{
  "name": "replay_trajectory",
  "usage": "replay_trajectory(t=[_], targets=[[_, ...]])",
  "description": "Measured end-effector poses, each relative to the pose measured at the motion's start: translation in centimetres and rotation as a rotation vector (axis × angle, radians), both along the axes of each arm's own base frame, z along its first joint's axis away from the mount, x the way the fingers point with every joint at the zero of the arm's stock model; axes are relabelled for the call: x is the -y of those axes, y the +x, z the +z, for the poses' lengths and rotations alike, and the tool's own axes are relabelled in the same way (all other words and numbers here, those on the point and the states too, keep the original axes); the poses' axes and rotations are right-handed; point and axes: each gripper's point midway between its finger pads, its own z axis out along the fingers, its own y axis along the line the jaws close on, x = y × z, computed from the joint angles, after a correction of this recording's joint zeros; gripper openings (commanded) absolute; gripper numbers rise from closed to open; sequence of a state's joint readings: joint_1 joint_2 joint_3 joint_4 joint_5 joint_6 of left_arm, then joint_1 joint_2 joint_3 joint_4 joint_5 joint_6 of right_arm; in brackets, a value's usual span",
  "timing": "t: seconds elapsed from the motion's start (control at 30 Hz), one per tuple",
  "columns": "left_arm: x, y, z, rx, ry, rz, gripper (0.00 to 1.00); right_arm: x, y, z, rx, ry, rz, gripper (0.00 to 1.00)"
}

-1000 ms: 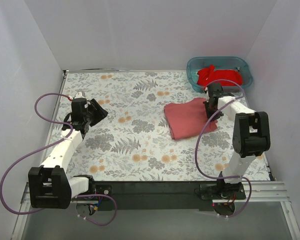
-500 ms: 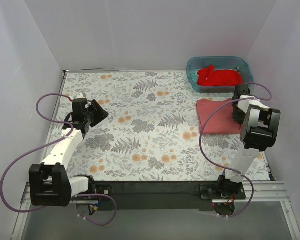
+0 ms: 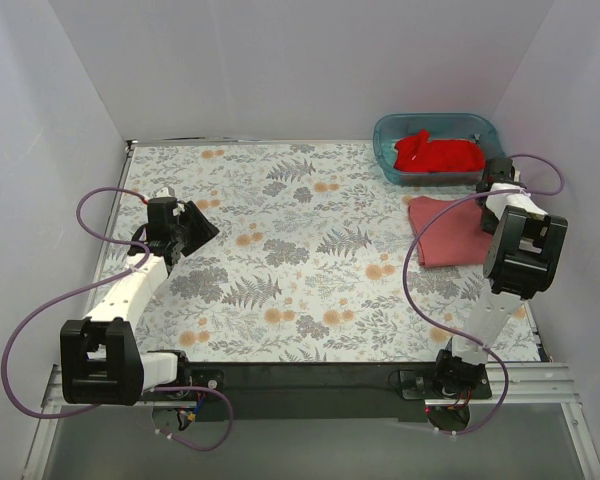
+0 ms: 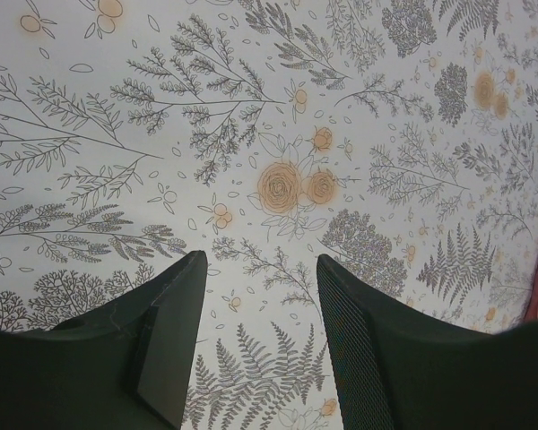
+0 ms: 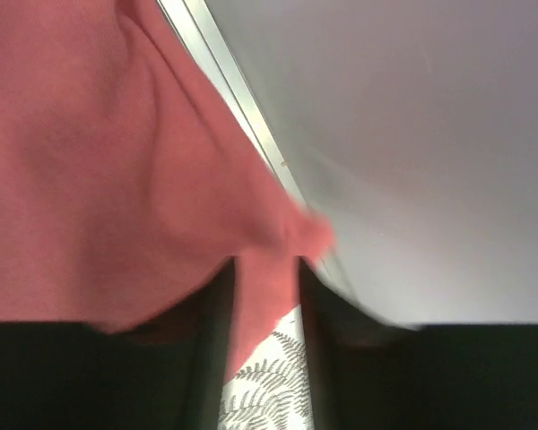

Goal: Fold and stack the t-shirts
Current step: Neatly place the folded tshirt to the corner

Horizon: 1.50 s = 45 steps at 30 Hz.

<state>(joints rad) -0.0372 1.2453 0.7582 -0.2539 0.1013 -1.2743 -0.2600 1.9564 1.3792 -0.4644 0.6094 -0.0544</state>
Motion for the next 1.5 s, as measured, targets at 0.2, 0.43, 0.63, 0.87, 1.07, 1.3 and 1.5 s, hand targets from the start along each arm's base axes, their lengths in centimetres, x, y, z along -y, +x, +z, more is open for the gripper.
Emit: replay_trajectory(t=[0.2,0.43,0.63,0.87,1.07,1.3,1.5], targets=[[0.1,0.0,0.0,0.000,-0.004,-0.002,0.51,-3.3,1.3,2.8,0.078,0.017,0.058,0.67],[0.2,-0.1,0.7,0.020,-0.012,-0.006,0.51,-13.7,1.0,6.0,0.194,0.154,0.276,0.59],[0.3,-0.1,1.1,0.032,-0.015,-0.009,0.50,-18.7,-3.4,1.1,0.063,0.284,0.362,0.50],[0.3,-0.4,0.6,0.022,-0.017,-0.011,0.50,-20.0,-4.5,-0.8,0.015,0.322,0.401,0.51],[0.5,-0.4,0.7,0.025,-0.022,-0.017,0.50,-20.4,-4.6,-1.3,0.014,0.325,0.416,0.52],[0.7,-0.4,0.7,0.025,-0.031,-0.028,0.50,-21.2,-4.3,-1.2,0.017,0.326,0.453,0.54],[0.8,-0.4,0.7,0.024,-0.034,-0.033,0.49,-20.7,-4.6,-2.8,-0.042,0.282,0.443,0.53]])
